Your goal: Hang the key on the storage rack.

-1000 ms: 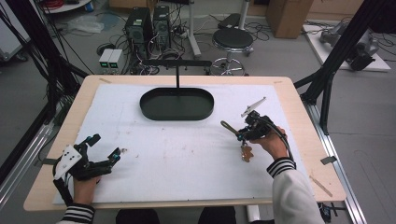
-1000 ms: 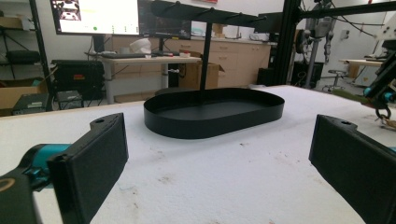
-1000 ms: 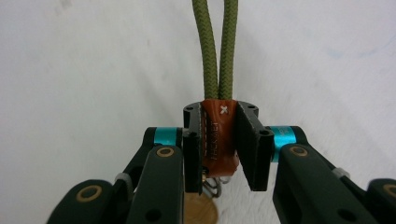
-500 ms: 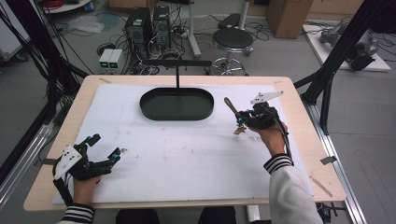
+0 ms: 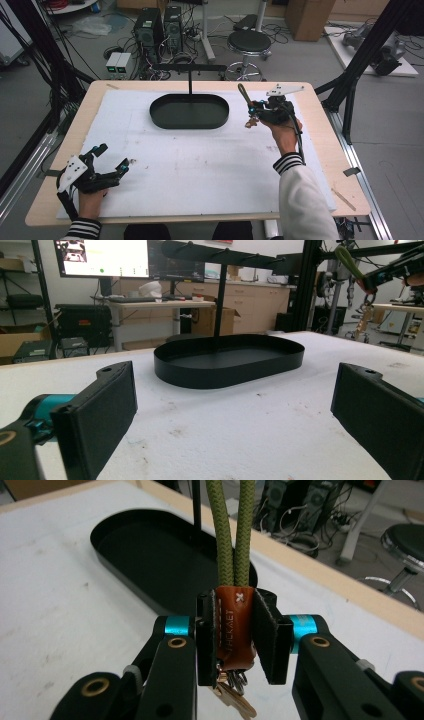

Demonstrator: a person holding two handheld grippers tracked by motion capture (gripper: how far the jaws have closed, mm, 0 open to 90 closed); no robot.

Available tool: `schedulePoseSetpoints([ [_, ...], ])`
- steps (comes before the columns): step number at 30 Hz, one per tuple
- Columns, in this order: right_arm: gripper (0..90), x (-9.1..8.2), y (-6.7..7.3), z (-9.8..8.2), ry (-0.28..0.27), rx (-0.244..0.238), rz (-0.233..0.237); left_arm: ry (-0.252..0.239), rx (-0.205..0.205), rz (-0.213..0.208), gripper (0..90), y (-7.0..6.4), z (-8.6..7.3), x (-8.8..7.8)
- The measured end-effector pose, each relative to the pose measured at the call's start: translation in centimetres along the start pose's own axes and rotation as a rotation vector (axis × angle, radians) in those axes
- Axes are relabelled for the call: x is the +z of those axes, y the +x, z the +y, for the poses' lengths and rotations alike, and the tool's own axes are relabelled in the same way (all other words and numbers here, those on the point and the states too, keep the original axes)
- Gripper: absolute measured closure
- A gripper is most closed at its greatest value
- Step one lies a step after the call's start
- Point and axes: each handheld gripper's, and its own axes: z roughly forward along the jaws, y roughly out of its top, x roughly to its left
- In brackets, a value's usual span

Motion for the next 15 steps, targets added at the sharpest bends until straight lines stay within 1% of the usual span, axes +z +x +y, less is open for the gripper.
schedulePoseSetpoints([
  [2,73.1,0.3,0.0,0.5,-0.023,0.008,-0.003,0.0,-0.001,0.0,4.9,0.0,0.0,0.0],
  [4,73.1,0.5,0.1,0.7,-0.026,0.011,-0.006,-0.001,-0.002,0.0,4.9,0.0,0.0,0.0],
  [5,73.1,0.9,0.1,1.1,-0.034,0.006,-0.012,0.0,-0.001,0.0,4.9,0.0,0.0,0.0],
  [9,73.1,1.6,0.2,1.7,-0.066,0.013,-0.024,-0.001,0.0,0.0,4.9,0.0,0.0,0.0],
  [10,73.1,1.8,0.1,1.8,-0.072,0.017,-0.025,-0.001,0.0,0.0,4.9,0.0,0.0,0.0],
  [13,73.1,2.4,0.1,1.8,-0.086,0.061,-0.041,-0.002,0.0,0.0,4.9,0.0,0.0,0.0],
  [15,73.1,2.8,0.0,1.9,-0.085,0.065,-0.049,-0.002,0.0,0.0,4.9,0.0,0.0,0.0],
])
